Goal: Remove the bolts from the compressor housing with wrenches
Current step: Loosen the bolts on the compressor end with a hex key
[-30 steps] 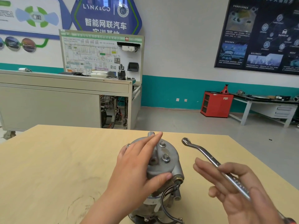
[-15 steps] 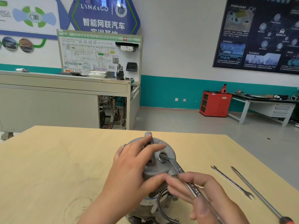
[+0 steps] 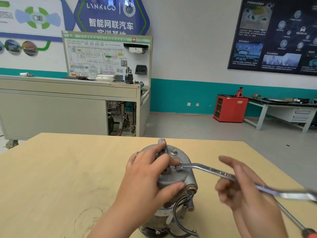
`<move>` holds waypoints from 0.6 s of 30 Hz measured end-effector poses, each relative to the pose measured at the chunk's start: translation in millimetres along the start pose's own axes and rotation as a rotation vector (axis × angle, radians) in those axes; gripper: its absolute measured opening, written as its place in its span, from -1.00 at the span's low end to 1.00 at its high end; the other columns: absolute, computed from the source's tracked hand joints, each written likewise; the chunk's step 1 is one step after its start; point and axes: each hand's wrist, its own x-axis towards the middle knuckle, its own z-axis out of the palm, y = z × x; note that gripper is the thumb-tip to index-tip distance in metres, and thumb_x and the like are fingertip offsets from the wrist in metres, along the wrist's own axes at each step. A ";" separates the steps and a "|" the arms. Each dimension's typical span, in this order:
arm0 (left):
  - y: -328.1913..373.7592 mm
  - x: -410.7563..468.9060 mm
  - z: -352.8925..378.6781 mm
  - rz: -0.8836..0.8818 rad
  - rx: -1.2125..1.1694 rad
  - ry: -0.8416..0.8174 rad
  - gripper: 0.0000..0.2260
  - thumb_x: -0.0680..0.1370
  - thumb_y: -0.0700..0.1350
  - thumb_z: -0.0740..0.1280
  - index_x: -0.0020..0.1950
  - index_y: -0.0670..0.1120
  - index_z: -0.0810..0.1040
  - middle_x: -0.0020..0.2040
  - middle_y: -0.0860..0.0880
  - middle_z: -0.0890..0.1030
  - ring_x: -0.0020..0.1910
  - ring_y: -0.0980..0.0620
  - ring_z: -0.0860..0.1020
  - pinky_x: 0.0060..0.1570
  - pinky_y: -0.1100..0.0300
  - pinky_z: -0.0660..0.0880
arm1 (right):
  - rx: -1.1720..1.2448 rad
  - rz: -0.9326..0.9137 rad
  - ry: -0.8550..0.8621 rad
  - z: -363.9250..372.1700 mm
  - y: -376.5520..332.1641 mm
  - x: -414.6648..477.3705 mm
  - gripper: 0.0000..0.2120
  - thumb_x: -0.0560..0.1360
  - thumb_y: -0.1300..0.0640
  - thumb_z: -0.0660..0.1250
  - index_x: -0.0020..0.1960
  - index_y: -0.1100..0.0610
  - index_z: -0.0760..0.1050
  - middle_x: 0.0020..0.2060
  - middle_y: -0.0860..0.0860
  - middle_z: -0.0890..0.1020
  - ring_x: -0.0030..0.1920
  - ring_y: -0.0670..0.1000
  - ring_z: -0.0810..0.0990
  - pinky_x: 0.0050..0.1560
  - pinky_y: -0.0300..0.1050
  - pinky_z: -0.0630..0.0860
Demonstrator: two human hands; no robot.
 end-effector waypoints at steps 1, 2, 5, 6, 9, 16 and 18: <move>-1.0 -0.1 0.2 0.004 0.001 0.002 -0.67 0.32 0.41 0.11 0.01 0.37 0.41 0.43 0.27 0.24 0.37 0.32 0.18 0.33 0.24 0.04 | 0.016 0.008 0.096 0.3 8.6 18.3 -0.70 0.37 -0.08 0.36 -0.10 0.15 0.60 -0.53 0.03 0.48 -0.57 -0.10 0.40 -0.58 -0.34 0.30; -1.6 -0.3 0.6 0.010 0.006 0.003 -0.62 0.32 0.41 0.11 0.03 0.33 0.46 0.42 0.28 0.23 0.37 0.32 0.18 0.33 0.24 0.03 | -0.016 0.032 0.152 2.6 16.5 39.9 -0.77 0.44 -0.01 0.32 -0.15 0.17 0.56 -0.53 -0.02 0.40 -0.56 -0.13 0.33 -0.57 -0.33 0.27; -1.9 0.6 1.3 0.030 0.002 0.018 -0.57 0.33 0.40 0.14 0.07 0.27 0.53 0.38 0.29 0.23 0.33 0.37 0.16 0.29 0.27 0.04 | -0.314 0.100 0.051 28.6 22.5 103.8 -0.78 0.52 0.03 0.29 -0.15 0.18 0.52 -0.54 -0.09 0.31 -0.54 -0.13 0.24 -0.49 -0.28 0.19; -1.5 1.0 1.7 0.030 -0.009 0.022 -0.59 0.33 0.39 0.17 0.09 0.28 0.52 0.39 0.26 0.26 0.32 0.34 0.19 0.27 0.27 0.05 | -0.451 0.105 -0.057 40.8 22.7 119.6 -0.74 0.52 0.01 0.29 -0.13 0.21 0.55 -0.56 -0.12 0.32 -0.55 -0.14 0.25 -0.49 -0.28 0.20; -0.6 1.6 0.3 0.020 0.012 -0.007 -0.51 0.35 0.38 0.16 0.27 0.39 0.25 0.43 0.18 0.28 0.39 0.18 0.27 0.27 0.20 0.08 | -0.769 0.110 -0.387 76.2 15.9 146.6 -0.71 0.51 -0.03 0.26 -0.17 0.17 0.59 -0.65 -0.15 0.35 -0.58 -0.14 0.26 -0.51 -0.27 0.24; 1.9 1.6 -3.5 -0.009 0.048 -0.060 -0.20 0.28 0.44 0.04 0.37 0.39 -0.37 0.29 0.46 0.12 0.36 0.36 0.12 0.37 0.30 -0.01 | 0.126 0.509 -0.525 60.4 10.8 155.6 -0.79 0.56 0.08 0.15 -0.24 0.10 0.38 -0.64 -0.11 0.19 -0.64 -0.17 0.13 -0.63 -0.35 0.15; 1.5 1.2 -3.4 -0.008 0.043 -0.050 -0.20 0.27 0.44 0.02 0.37 0.36 -0.38 0.26 0.48 0.10 0.35 0.36 0.13 0.36 0.32 -0.02 | 0.493 0.528 -0.341 43.2 13.8 147.4 -0.86 0.48 0.09 0.18 -0.22 0.10 0.41 -0.64 -0.09 0.15 -0.65 -0.17 0.11 -0.66 -0.35 0.15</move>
